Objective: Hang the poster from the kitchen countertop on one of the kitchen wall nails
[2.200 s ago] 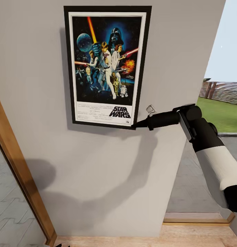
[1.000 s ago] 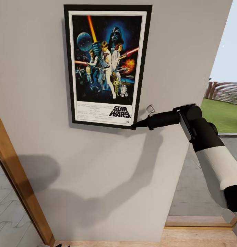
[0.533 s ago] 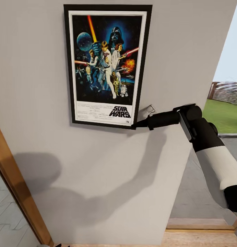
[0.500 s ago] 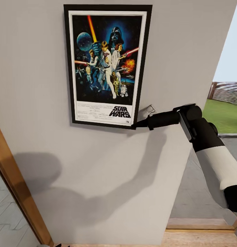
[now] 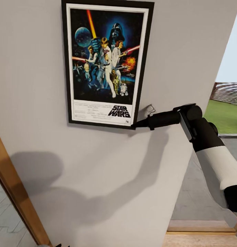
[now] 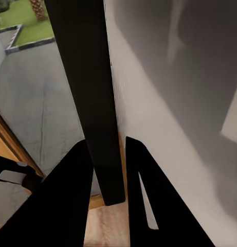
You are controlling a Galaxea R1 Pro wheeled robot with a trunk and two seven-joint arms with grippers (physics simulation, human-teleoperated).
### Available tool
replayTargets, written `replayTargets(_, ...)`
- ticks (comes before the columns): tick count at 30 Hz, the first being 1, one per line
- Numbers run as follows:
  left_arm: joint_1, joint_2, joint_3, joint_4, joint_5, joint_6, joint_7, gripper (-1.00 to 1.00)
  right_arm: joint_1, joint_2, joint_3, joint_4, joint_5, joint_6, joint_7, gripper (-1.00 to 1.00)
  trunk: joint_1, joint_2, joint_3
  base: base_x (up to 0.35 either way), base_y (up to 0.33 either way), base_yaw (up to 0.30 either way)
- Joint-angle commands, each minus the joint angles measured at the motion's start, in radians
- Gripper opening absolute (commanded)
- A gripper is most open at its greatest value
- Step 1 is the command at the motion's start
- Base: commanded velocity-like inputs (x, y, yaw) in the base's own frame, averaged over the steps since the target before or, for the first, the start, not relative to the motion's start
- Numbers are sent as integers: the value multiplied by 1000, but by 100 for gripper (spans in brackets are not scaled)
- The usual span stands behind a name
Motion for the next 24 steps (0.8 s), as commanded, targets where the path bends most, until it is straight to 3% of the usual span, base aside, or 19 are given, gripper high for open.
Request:
replayTargets(1,-1,0,-9,2,10,-5,-2,100,0,-1,3,5,6,12,-47,-100,1,1,0,46,0,0)
replayTargets(14,-1,0,-9,2,10,-4,-2,100,0,-1,4,5,6,12,-47,-100,1,1,0,4,0,0)
replayTargets(24,-1,0,-9,2,10,-5,-2,100,0,-1,3,5,6,12,-47,-100,1,1,0,-166,0,0)
